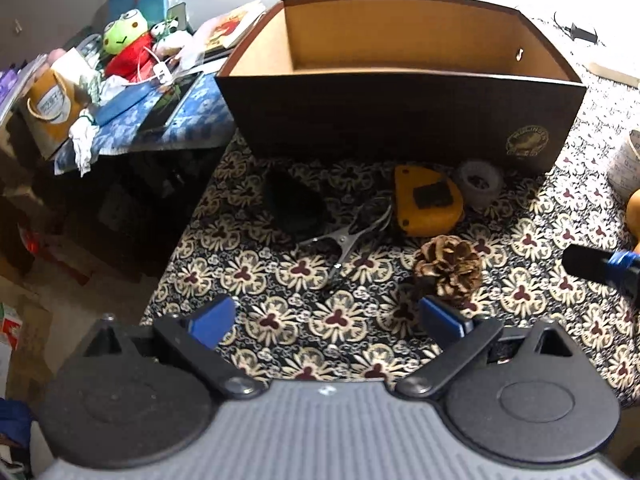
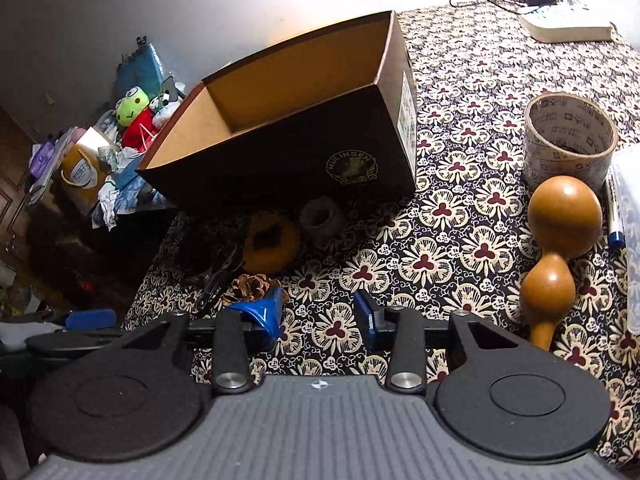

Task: Organize rigid objects
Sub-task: 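Move the right gripper toward the pine cone on the tablecloth, then close the right gripper on the pine cone, then lift the pine cone with the right gripper and carry it over the box, then lower the pine cone into the box and open the right gripper, then withdraw the right gripper from the box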

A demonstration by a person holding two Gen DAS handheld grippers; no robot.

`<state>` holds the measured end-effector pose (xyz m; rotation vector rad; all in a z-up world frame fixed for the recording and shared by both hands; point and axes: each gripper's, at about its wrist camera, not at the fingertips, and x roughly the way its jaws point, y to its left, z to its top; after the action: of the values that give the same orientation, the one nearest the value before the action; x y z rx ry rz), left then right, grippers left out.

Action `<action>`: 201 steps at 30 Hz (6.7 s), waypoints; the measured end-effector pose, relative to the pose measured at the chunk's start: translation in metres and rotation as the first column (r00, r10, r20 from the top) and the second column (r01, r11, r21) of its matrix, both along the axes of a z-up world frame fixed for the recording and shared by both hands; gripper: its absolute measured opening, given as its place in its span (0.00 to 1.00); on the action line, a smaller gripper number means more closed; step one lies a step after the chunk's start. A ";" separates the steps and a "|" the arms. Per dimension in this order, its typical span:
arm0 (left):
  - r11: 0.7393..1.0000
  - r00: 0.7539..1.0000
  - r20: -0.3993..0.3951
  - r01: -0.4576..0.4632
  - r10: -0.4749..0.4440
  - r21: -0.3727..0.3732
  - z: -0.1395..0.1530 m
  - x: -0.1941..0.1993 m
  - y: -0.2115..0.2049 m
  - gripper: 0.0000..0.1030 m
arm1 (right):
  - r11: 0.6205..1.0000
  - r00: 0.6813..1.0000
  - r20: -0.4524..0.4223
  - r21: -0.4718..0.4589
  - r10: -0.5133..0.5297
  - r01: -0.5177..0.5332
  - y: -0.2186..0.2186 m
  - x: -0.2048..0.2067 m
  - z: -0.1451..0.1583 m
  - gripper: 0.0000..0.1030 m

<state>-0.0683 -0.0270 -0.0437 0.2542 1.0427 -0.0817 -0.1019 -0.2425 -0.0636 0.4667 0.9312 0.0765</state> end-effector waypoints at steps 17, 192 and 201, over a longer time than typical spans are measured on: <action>0.994 0.993 -0.058 0.103 -0.104 -0.027 -0.008 0.029 0.000 0.96 | 0.999 0.998 -0.050 0.039 -0.025 0.027 0.012 0.023 0.003 0.22; 0.936 0.927 0.294 0.295 -0.232 -0.193 0.076 0.180 0.032 0.67 | 0.977 0.921 0.334 -0.002 -0.202 0.215 0.011 0.169 0.059 0.22; 0.952 0.946 0.271 0.235 -0.178 -0.196 0.080 0.134 0.039 0.67 | 0.989 0.939 0.325 -0.050 -0.113 0.137 0.011 0.125 0.068 0.22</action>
<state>0.0653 0.0124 0.0364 0.1611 0.7442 -0.3501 0.0228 -0.2312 0.0046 0.4301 0.5796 0.0022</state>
